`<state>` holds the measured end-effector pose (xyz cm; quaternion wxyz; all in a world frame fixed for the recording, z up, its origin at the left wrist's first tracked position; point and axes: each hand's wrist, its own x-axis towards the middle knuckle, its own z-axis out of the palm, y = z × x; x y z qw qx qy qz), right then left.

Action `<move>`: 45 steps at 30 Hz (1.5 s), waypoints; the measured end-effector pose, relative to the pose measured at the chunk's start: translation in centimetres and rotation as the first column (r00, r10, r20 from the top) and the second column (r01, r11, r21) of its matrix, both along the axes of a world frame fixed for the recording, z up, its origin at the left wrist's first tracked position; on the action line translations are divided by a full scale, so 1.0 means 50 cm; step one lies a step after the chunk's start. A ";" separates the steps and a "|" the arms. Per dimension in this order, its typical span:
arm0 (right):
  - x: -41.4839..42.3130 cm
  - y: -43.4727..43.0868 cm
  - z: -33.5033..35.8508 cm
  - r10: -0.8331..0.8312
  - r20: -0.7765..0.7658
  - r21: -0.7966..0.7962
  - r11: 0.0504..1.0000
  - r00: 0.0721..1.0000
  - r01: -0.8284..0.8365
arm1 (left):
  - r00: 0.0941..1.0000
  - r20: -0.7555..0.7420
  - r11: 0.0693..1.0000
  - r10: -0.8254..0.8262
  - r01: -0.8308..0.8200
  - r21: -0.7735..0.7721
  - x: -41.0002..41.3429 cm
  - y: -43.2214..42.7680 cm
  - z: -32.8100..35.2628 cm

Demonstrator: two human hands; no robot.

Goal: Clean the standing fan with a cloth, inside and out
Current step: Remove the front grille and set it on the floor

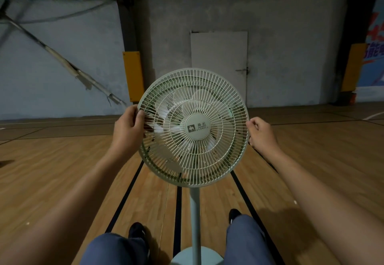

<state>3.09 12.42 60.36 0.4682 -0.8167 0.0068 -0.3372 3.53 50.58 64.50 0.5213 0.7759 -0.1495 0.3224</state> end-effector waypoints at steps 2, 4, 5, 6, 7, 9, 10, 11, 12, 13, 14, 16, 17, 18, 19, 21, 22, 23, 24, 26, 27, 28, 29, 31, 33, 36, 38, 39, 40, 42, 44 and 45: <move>-0.009 -0.001 -0.019 0.042 -0.010 0.046 0.998 0.999 -0.042 | 1.000 0.010 1.000 0.022 -0.022 -0.008 -0.014 0.006 -0.030; -0.015 -0.001 -0.034 0.060 -0.018 0.076 0.995 0.998 -0.059 | 1.000 -0.002 1.000 0.020 -0.020 -0.018 -0.022 0.011 -0.052; -0.016 -0.001 -0.039 0.059 -0.015 0.087 0.995 0.998 -0.057 | 1.000 -0.015 1.000 0.017 -0.017 -0.026 -0.024 0.012 -0.059; -0.016 0.001 -0.042 0.052 -0.008 0.093 0.994 0.999 -0.051 | 1.000 -0.022 0.999 0.014 -0.015 -0.035 -0.025 0.013 -0.061; -0.015 0.001 -0.042 0.042 0.004 0.096 0.994 0.999 -0.042 | 1.000 -0.019 0.999 0.013 -0.014 -0.041 -0.024 0.014 -0.060; -0.012 0.002 -0.038 0.029 0.023 0.100 0.995 0.999 -0.032 | 1.000 0.001 0.999 0.016 -0.016 -0.046 -0.024 0.012 -0.050; -0.010 0.002 -0.035 0.027 0.029 0.101 0.994 0.999 -0.029 | 1.000 0.011 0.998 0.018 -0.017 -0.053 -0.025 0.011 -0.045; -0.008 0.001 -0.033 0.025 0.036 0.101 0.994 0.999 -0.028 | 1.000 0.023 0.998 0.020 -0.019 -0.062 -0.025 0.008 -0.040; -0.008 0.000 -0.030 0.025 0.045 0.104 0.994 0.999 -0.029 | 0.999 0.035 0.997 0.027 -0.024 -0.069 -0.026 0.007 -0.036; -0.008 -0.001 -0.028 0.023 0.055 0.108 0.994 0.998 -0.029 | 0.998 0.046 0.997 0.035 -0.031 -0.077 -0.027 0.004 -0.032; -0.008 -0.003 -0.025 0.023 0.061 0.110 0.993 0.998 -0.029 | 0.998 0.056 0.996 0.040 -0.035 -0.085 -0.027 0.002 -0.027; -0.015 -0.010 -0.024 0.017 0.064 0.118 0.993 0.998 -0.024 | 0.998 0.063 0.995 0.024 -0.018 -0.095 -0.032 -0.006 -0.018; -0.018 -0.014 -0.024 0.011 0.064 0.124 0.992 0.998 -0.019 | 0.998 0.057 0.995 0.004 0.002 -0.100 -0.034 -0.012 -0.013; -0.024 -0.021 -0.026 -0.001 0.064 0.133 0.991 0.998 -0.007 | 0.999 0.046 0.995 -0.019 0.023 -0.101 -0.037 -0.022 -0.009; -0.030 -0.030 -0.030 -0.015 0.063 0.145 0.989 0.998 0.006 | 0.999 0.038 0.995 -0.033 0.037 -0.096 -0.038 -0.031 -0.007; -0.047 -0.053 -0.040 -0.053 0.053 0.170 0.984 0.997 0.044 | 0.998 0.028 0.995 -0.059 0.061 -0.075 -0.039 -0.059 -0.008; -0.057 -0.066 -0.047 -0.073 0.046 0.177 0.982 0.996 0.064 | 0.997 0.023 0.995 -0.076 0.077 -0.066 -0.039 -0.076 -0.011; -0.067 -0.078 -0.053 -0.088 0.034 0.182 0.980 0.996 0.081 | 0.996 0.023 0.994 -0.091 0.092 -0.054 -0.042 -0.093 -0.014; -0.080 -0.096 -0.064 -0.108 0.018 0.197 0.975 0.994 0.102 | 0.994 0.019 0.993 -0.110 0.111 -0.039 -0.042 -0.118 -0.021; -0.103 -0.128 -0.082 -0.133 -0.005 0.232 0.964 0.991 0.130 | 0.990 0.011 0.990 -0.139 0.139 -0.026 -0.045 -0.164 -0.032; -0.118 -0.150 -0.094 -0.155 -0.014 0.245 0.957 0.988 0.154 | 0.987 0.000 0.987 -0.160 0.160 -0.023 -0.045 -0.192 -0.040; -0.129 -0.169 -0.105 -0.180 -0.022 0.251 0.951 0.983 0.180 | 0.984 -0.002 0.984 -0.177 0.177 -0.020 -0.045 -0.216 -0.046; -0.145 -0.193 -0.120 -0.214 -0.031 0.253 0.943 0.976 0.215 | 0.982 -0.001 0.982 -0.191 0.191 -0.006 -0.043 -0.245 -0.054; -0.177 -0.241 -0.148 -0.276 -0.050 0.263 0.923 0.960 0.280 | 0.976 0.022 0.976 -0.216 0.215 0.036 -0.045 -0.304 -0.070; -0.210 -0.283 -0.175 -0.324 -0.067 0.289 0.899 0.944 0.329 | 0.962 0.031 0.962 -0.271 0.269 0.051 -0.049 -0.357 -0.084; -0.275 -0.356 -0.229 -0.413 -0.120 0.335 0.839 0.903 0.429 | 0.934 -0.006 0.928 -0.358 0.357 0.102 -0.065 -0.449 -0.113; -0.325 -0.399 -0.271 -0.464 -0.158 0.364 0.793 0.871 0.489 | 0.921 -0.006 0.909 -0.390 0.386 0.160 -0.076 -0.509 -0.139; -0.351 -0.416 -0.292 -0.486 -0.178 0.375 0.770 0.855 0.516 | 0.914 -0.015 0.898 -0.405 0.401 0.181 -0.081 -0.537 -0.154; -0.374 -0.429 -0.309 -0.506 -0.199 0.379 0.750 0.839 0.542 | 0.905 -0.044 0.886 -0.422 0.423 0.189 -0.084 -0.564 -0.170; -0.428 -0.455 -0.355 -0.541 -0.258 0.383 0.703 0.800 0.599 | 0.874 -0.155 0.858 -0.461 0.483 0.176 -0.097 -0.620 -0.214; -0.484 -0.474 -0.404 -0.554 -0.296 0.404 0.665 0.778 0.628 | 0.814 -0.272 0.814 -0.513 0.562 0.145 -0.112 -0.670 -0.266; -0.515 -0.481 -0.431 -0.563 -0.314 0.428 0.634 0.764 0.643 | 0.778 -0.327 0.790 -0.536 0.599 0.130 -0.121 -0.698 -0.295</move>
